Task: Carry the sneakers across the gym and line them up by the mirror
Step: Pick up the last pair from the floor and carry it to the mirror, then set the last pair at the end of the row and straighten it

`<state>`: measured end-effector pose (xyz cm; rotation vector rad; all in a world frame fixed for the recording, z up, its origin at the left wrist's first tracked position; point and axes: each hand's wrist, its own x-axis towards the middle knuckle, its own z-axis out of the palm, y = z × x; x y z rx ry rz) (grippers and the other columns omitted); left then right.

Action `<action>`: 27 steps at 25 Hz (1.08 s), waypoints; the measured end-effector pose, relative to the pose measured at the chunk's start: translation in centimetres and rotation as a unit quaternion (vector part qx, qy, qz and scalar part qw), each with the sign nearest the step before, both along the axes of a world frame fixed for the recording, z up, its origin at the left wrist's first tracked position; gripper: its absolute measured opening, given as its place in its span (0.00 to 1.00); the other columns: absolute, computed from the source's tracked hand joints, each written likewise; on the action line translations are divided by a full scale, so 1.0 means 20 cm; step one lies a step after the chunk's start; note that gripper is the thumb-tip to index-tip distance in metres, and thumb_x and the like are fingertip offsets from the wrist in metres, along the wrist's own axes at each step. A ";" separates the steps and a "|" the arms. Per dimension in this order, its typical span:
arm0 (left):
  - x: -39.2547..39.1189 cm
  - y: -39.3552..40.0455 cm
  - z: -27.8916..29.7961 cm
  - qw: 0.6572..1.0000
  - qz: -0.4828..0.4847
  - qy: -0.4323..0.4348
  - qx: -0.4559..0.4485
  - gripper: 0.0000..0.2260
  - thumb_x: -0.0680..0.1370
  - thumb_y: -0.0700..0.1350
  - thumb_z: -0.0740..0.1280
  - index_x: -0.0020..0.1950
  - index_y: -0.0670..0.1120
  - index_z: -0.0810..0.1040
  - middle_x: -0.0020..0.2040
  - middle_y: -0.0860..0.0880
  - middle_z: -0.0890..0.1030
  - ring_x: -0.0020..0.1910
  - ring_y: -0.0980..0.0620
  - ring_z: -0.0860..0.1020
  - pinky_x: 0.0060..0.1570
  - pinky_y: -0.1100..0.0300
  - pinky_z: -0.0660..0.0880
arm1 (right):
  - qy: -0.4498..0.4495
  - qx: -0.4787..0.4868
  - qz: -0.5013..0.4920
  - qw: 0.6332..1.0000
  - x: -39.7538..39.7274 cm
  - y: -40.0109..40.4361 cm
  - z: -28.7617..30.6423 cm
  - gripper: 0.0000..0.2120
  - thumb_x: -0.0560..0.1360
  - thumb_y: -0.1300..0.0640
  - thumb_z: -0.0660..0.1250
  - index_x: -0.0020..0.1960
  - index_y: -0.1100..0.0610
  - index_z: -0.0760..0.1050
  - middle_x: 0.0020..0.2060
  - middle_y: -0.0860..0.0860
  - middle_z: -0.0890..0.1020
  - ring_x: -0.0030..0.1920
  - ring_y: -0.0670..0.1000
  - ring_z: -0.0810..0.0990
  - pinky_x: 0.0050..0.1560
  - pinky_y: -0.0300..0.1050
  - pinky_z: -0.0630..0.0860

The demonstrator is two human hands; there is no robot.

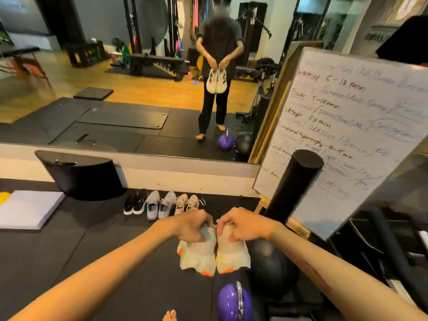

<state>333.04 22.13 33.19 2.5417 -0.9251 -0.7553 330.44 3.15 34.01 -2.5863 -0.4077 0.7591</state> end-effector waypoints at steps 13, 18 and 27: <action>1.61 -0.26 -0.59 0.997 -0.027 0.047 0.062 0.13 0.74 0.38 0.65 0.57 0.38 0.70 0.57 0.39 0.72 0.57 0.39 0.73 0.46 0.53 0.68 | -0.001 -0.037 -0.164 0.986 1.47 -0.28 -0.61 0.07 0.68 0.64 0.66 0.40 0.53 0.73 0.32 0.46 0.71 0.39 0.48 0.72 0.49 0.47 0.71; 2.27 -0.51 -1.10 0.995 -0.013 0.080 0.066 0.11 0.73 0.36 0.65 0.55 0.36 0.73 0.57 0.38 0.73 0.55 0.39 0.73 0.47 0.51 0.70 | 0.006 -0.064 -0.164 0.984 2.15 -0.53 -1.10 0.09 0.68 0.63 0.66 0.48 0.60 0.78 0.46 0.58 0.80 0.51 0.60 0.76 0.44 0.47 0.72; 2.88 -0.81 -2.84 0.982 -0.111 0.057 0.143 0.11 0.74 0.32 0.62 0.56 0.34 0.72 0.57 0.35 0.75 0.57 0.37 0.74 0.51 0.45 0.72 | -0.014 -0.111 -0.142 0.984 2.75 -0.72 -2.75 0.11 0.70 0.61 0.64 0.51 0.54 0.77 0.49 0.54 0.81 0.51 0.59 0.80 0.45 0.52 0.75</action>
